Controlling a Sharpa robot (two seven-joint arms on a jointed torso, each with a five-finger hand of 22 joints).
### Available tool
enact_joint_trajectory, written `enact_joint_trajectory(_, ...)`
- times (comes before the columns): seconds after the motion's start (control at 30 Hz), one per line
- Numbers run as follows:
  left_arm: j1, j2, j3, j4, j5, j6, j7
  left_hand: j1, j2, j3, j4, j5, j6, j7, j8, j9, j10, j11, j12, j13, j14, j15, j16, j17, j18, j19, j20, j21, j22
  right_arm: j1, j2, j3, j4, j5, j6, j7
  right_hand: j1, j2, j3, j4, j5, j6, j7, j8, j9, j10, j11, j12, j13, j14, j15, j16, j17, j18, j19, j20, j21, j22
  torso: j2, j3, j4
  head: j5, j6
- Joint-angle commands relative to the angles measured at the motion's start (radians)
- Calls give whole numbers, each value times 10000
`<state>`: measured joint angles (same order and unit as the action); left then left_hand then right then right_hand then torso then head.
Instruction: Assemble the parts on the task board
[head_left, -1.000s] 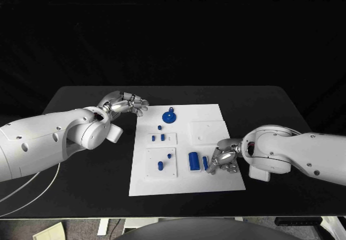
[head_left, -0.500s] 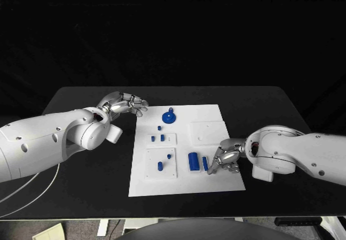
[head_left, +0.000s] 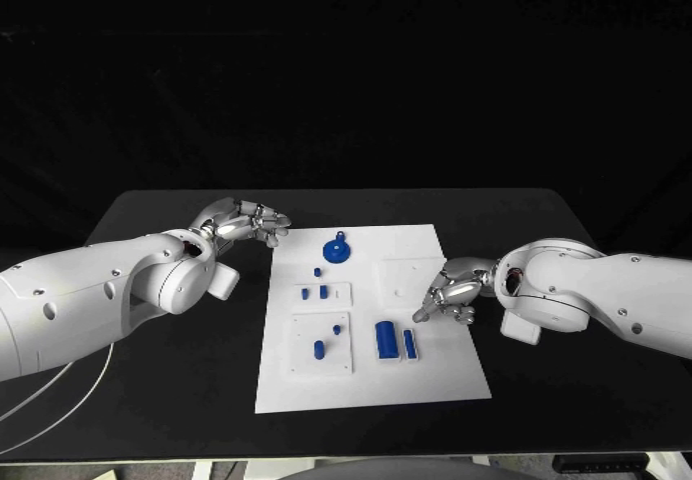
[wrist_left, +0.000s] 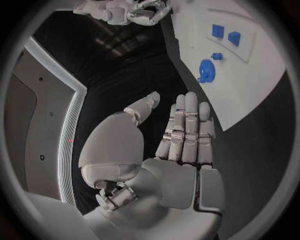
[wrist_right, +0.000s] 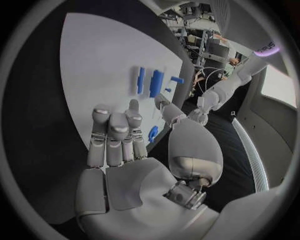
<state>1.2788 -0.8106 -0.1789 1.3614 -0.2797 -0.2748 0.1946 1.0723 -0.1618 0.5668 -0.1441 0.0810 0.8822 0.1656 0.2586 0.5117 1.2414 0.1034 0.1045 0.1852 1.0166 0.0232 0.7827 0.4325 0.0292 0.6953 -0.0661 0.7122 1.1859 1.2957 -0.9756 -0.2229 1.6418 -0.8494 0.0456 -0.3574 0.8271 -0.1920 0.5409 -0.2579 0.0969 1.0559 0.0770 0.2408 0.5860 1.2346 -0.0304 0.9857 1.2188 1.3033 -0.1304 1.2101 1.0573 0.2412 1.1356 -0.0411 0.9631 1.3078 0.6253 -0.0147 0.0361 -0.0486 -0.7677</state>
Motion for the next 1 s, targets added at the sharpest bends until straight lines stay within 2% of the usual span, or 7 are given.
enact_joint_trajectory(0.03, 13, 28, 13, -115, 174, 51, 262, 15, 95, -17, 61, 53, -68, -14, 63, -12, -69, -24, -41, 17, 82, 11, -52, 15, -152, 37, -83, -35, 15, 159, 213, 59, -474, 704, -1074, 1536, 22, 61, -33, -31, 120, -212, 85, -43, -32, -67, 35, -20, -7, -47, -30, -40, 2, 206, -62, -1, -68, 65, -21, -12, -13, -89, 549)
enact_joint_trajectory(0.23, 47, 200, 43, -567, 585, 43, 422, 19, 105, -16, 62, 55, -61, -16, 69, -12, -61, -28, -36, 20, 86, 9, -53, 21, -151, 39, -84, -37, 18, 221, 1097, 327, -2210, 1989, -2270, 3423, 267, 348, -68, -173, 534, -487, 199, -167, -74, -234, 141, -90, -29, -177, 64, -185, -43, 206, -199, 35, -202, 31, -61, -45, -10, -154, 1482)
enact_joint_trajectory(0.43, 182, 360, 61, -1020, 1525, -12, 671, 58, 132, -5, 38, 62, -37, -25, 89, -9, -35, -42, -22, 27, 85, 8, -65, 33, -147, 38, -86, -52, 25, 207, 2286, 526, -4284, 3336, -2740, 4777, 727, 637, -17, -294, 983, -824, 389, -292, -108, -986, 341, -733, -409, -992, 279, -1003, -454, 82, -1061, 401, -825, -106, -143, -107, -18, -90, 2074)
enact_joint_trajectory(0.57, 205, 548, 74, -1444, 2145, 58, 973, 98, 162, 0, 1, 65, -21, -22, 105, -10, -21, -48, -15, 31, 42, 25, -119, 31, -152, 23, -76, -80, 30, -21, 3004, 987, -5494, 3758, -2763, 5391, 918, 790, -16, -279, 1096, -1002, 551, -313, -95, -1556, 494, -1595, -1207, -1701, 492, -1889, -1031, -52, -1892, 776, -1553, -316, -129, -101, -24, -45, 2423)
enact_joint_trajectory(0.8, 203, 1129, 95, -2431, 2949, 395, 1770, 65, 316, -47, -216, -38, -203, 35, 92, -65, -417, 143, -319, -116, -830, 684, -1608, -400, -163, -874, 533, -659, 45, -591, 3737, 1689, -6840, 4488, -2241, 6061, 1139, 970, 162, -309, 1107, -1457, 916, -329, -65, -2617, 1069, -4567, -4496, -3140, 1624, -5032, -2888, -482, -3920, 1552, -3836, -1290, -186, -93, -13, 20, 2664)
enact_joint_trajectory(0.87, 201, 1256, 100, -2641, 2978, 440, 1905, -33, 348, -152, -272, -104, -335, -4, 49, -98, -726, 183, -403, -235, -1205, 841, -2052, -500, -201, -1218, 706, -868, 33, -739, 3828, 1778, -7022, 4620, -2146, 6143, 1199, 1043, 186, -316, 1094, -1684, 1031, -393, -135, -2988, 1515, -5943, -5928, -3855, 2228, -6355, -3635, -742, -4891, 1803, -4554, -1543, -203, -95, -8, 61, 2666)
enact_joint_trajectory(1.0, 197, 1351, 101, -2826, 2976, 489, 2010, -268, 405, -569, -513, -183, -704, -96, -103, -176, -1566, 219, -411, -597, -2093, 1089, -2886, -711, -292, -1888, 980, -1354, -49, -951, 3910, 1840, -7203, 4787, -1971, 6261, 1289, 1179, -54, -302, 1132, -1850, 1035, -360, -329, -2513, 1727, -7349, -8022, -3932, 2559, -7801, -4517, -844, -5598, 2103, -5471, -2004, -173, -59, -2, 143, 2682)
